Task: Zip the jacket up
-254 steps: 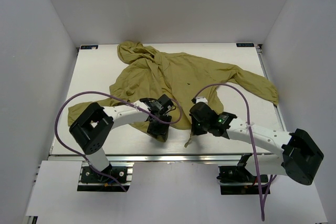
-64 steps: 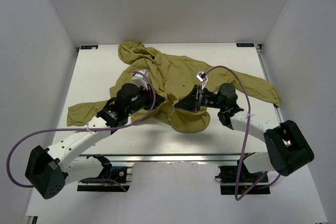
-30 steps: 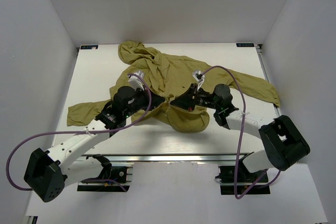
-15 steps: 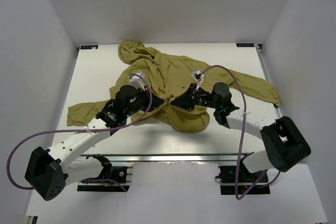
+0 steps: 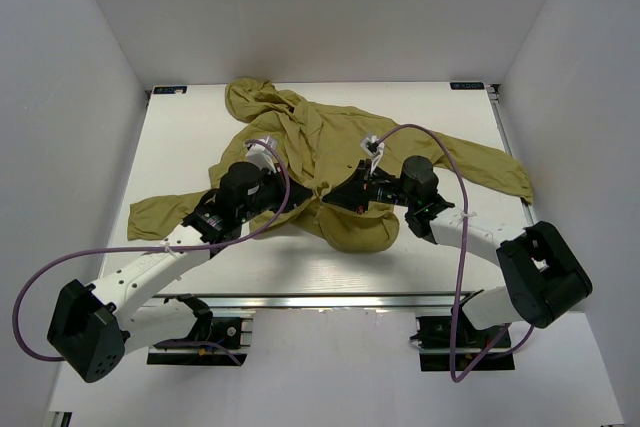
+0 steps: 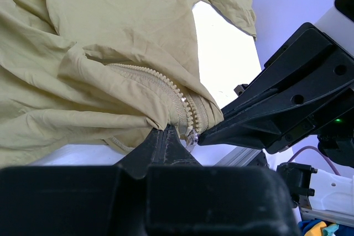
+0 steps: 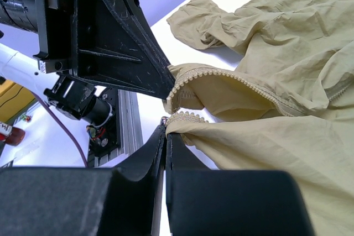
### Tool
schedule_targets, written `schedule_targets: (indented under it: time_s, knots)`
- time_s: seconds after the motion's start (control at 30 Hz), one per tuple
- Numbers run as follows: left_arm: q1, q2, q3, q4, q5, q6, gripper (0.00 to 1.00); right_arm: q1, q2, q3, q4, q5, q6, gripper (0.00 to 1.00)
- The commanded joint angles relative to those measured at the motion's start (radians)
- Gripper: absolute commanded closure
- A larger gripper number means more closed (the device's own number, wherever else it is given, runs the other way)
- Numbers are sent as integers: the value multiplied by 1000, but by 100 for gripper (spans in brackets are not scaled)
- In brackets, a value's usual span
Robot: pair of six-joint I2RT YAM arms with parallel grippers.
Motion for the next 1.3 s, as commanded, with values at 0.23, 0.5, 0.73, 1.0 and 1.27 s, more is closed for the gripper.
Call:
schedule_targets:
  time_s: [0.23, 0.5, 0.73, 1.0, 1.27]
  knots:
    - [4, -10, 36, 2, 7, 11, 100, 8, -12, 47, 17, -15, -22, 100]
    - [4, -6, 42, 10, 19, 18, 100, 21, -1, 57, 1, -9, -37, 100]
    - [4, -10, 42, 7, 17, 22, 100, 21, -3, 56, -5, 5, -37, 100]
    - [4, -15, 39, 13, 34, 31, 100, 22, -10, 60, 6, 52, -37, 100]
    - [4, -10, 45, -2, 43, 35, 100, 22, -9, 57, 55, 37, -16, 100]
